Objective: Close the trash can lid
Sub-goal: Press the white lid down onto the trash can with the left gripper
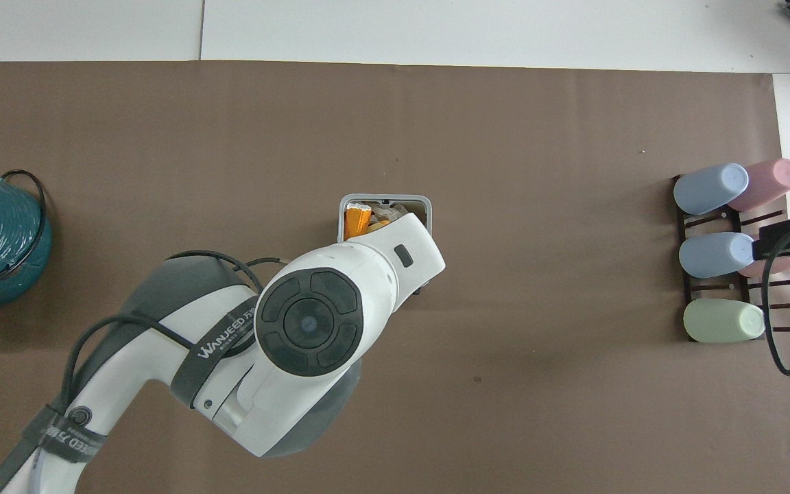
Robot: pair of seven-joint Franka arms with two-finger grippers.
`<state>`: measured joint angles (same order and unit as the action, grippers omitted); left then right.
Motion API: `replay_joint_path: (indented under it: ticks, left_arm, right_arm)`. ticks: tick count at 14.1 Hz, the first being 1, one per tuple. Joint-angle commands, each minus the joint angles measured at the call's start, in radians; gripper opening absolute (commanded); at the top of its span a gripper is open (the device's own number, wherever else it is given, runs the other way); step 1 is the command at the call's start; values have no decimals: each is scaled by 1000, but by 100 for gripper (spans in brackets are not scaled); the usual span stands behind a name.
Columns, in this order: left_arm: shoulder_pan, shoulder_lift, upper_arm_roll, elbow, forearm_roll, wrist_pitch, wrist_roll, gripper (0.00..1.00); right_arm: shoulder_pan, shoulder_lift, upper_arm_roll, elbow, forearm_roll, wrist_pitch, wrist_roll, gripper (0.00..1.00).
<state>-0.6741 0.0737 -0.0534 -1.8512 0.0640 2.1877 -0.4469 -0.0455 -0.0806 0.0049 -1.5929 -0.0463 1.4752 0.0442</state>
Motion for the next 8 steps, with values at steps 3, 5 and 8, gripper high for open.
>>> replay_joint_path:
  ticks: [3, 5, 8]
  left_arm:
    - [2, 37, 12, 18, 33, 66, -18, 0]
    - [19, 63, 12, 13, 33, 121, -15, 0]
    - [33, 80, 14, 6, 36, 158, -10, 0]
  right_arm:
    - [-5, -24, 3, -30, 3, 25, -21, 100]
    - [-5, -24, 3, -30, 3, 25, -21, 100]
    - [-5, -24, 3, -30, 2, 25, -21, 100]
